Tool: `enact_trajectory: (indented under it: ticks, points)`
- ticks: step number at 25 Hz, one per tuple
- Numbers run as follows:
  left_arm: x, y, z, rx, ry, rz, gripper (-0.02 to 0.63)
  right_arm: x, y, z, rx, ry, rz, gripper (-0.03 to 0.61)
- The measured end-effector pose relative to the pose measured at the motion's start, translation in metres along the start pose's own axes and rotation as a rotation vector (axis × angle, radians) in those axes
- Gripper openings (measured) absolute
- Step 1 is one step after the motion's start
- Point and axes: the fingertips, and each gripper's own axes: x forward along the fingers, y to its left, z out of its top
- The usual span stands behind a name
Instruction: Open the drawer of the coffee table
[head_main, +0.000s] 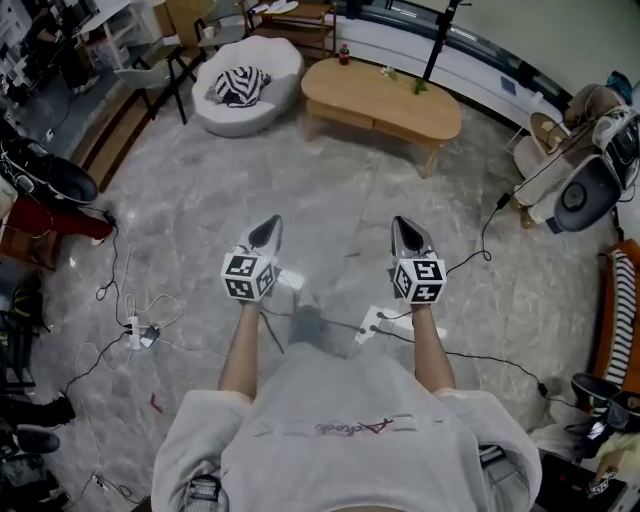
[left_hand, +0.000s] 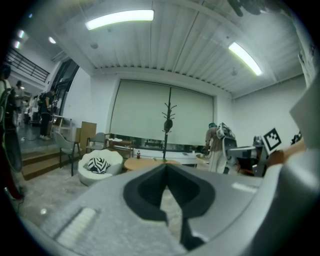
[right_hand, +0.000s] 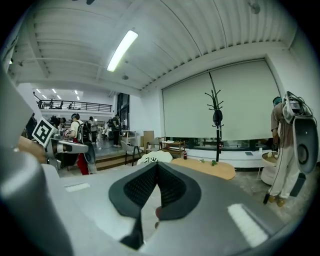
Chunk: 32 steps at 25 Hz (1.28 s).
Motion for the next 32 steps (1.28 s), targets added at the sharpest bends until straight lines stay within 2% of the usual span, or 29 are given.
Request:
enact_trajectory:
  ticks: [5,20,26,32]
  points:
    - [0.036,0.053,0.010,-0.043,0.008,-0.006,0.000,0.059,0.002,0.013,-0.020,0.047,-0.004,0.005]
    - [0.153,0.177,0.061,-0.055,0.013,-0.059,0.000,0.225,-0.013,0.066,-0.026,0.050,-0.043,0.005]
    - [0.195,0.208,0.074,-0.050,0.006,-0.099,0.000,0.269,-0.024,0.082,-0.038,0.038,-0.069,0.005]
    - [0.228,0.221,0.081,-0.028,0.005,-0.137,0.000,0.290,-0.033,0.081,-0.038,0.039,-0.085,0.005]
